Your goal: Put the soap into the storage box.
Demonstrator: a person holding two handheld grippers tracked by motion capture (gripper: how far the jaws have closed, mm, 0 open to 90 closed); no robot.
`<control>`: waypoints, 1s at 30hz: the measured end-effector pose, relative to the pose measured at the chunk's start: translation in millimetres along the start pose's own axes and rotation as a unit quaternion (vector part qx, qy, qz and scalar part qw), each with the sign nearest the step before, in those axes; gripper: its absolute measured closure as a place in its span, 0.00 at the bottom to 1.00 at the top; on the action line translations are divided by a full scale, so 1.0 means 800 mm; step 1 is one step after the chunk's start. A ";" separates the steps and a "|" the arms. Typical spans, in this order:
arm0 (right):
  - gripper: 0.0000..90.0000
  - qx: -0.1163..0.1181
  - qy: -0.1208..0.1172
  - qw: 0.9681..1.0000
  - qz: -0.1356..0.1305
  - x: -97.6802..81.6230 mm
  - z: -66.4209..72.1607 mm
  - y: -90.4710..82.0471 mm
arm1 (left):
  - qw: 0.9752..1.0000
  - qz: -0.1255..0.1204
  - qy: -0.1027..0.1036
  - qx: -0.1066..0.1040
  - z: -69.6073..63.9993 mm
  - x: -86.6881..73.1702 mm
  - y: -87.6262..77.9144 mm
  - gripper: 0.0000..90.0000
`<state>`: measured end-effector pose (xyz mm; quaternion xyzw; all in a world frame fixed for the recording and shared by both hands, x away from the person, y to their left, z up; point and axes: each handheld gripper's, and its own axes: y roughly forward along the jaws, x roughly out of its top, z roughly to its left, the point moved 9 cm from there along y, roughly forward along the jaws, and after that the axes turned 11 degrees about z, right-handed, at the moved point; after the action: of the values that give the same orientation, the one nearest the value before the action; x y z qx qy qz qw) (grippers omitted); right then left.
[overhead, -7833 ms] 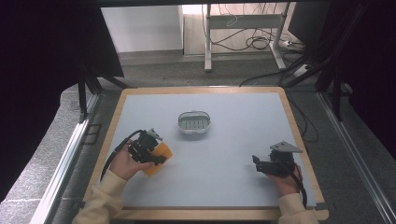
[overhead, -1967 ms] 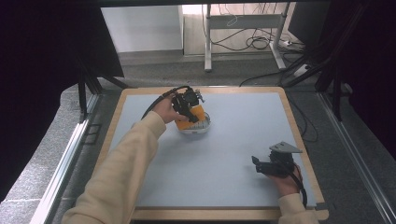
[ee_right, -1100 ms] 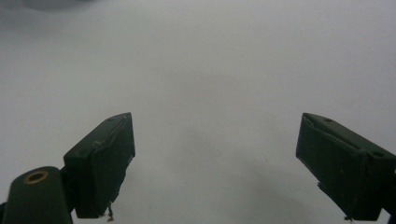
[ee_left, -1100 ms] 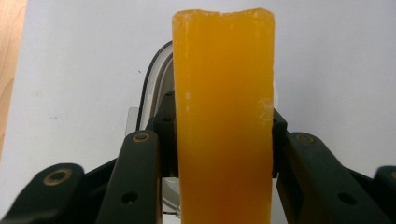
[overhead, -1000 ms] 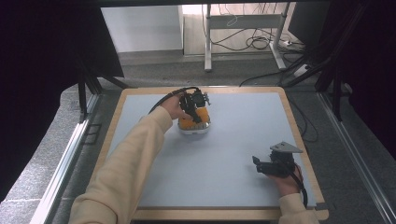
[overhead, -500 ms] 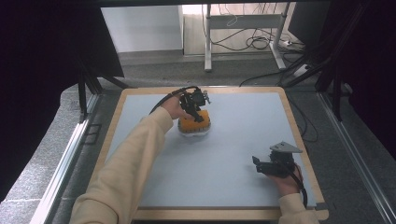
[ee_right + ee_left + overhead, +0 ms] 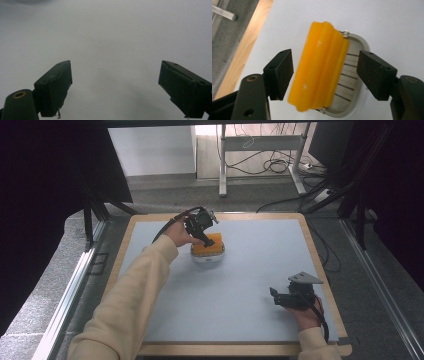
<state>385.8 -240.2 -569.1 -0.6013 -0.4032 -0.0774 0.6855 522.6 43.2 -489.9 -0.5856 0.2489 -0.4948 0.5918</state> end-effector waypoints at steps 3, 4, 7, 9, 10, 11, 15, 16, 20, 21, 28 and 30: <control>0.13 0.000 -0.001 1.000 0.000 0.000 0.000 0.000 | 1.000 -0.011 -0.011 -0.009 -0.005 -0.004 -0.007 0.32; 0.13 -0.002 -0.001 1.000 -0.001 0.000 0.000 0.000 | 1.000 -0.017 -0.013 -0.015 -0.009 -0.007 -0.012 0.31; 0.13 -0.001 -0.003 1.000 -0.001 0.000 0.001 0.001 | 0.999 -0.022 -0.017 -0.021 -0.017 -0.014 -0.016 0.30; 0.13 -0.001 -0.002 1.000 -0.001 0.000 0.001 0.001 | 0.999 -0.026 -0.021 -0.022 -0.019 -0.016 -0.018 0.29; 0.13 -0.001 -0.002 1.000 -0.001 0.001 0.001 0.001 | 0.999 -0.031 -0.028 -0.023 -0.024 -0.022 -0.020 0.29; 0.13 -0.001 -0.002 1.000 -0.001 0.001 0.001 0.001 | 0.999 -0.035 -0.033 -0.023 -0.026 -0.025 -0.021 0.29; 0.13 -0.001 -0.002 1.000 -0.001 0.000 0.002 0.000 | 0.998 -0.044 -0.043 -0.018 -0.032 -0.036 -0.025 0.27; 0.13 -0.002 -0.002 1.000 -0.001 0.001 0.002 0.000 | 0.997 -0.051 -0.048 -0.018 -0.038 -0.045 -0.029 0.27; 0.13 -0.001 -0.002 1.000 -0.002 0.001 0.003 0.000 | 0.995 -0.075 -0.068 -0.023 -0.052 -0.063 -0.035 0.26; 0.13 -0.001 -0.002 1.000 -0.002 0.001 0.003 0.000 | 0.995 -0.075 -0.068 -0.023 -0.052 -0.063 -0.035 0.26; 0.13 -0.002 -0.004 1.000 -0.002 0.001 0.004 -0.001 | 0.990 -0.090 -0.111 -0.015 -0.082 -0.114 -0.036 0.26; 0.13 -0.002 -0.004 1.000 -0.003 0.001 0.005 -0.001 | 0.989 -0.090 -0.114 -0.014 -0.087 -0.122 -0.035 0.26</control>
<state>384.4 -236.8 -568.1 -0.6017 -0.4072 -0.0775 0.6827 416.2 102.4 -504.6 -0.6662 0.1333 -0.4727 0.5612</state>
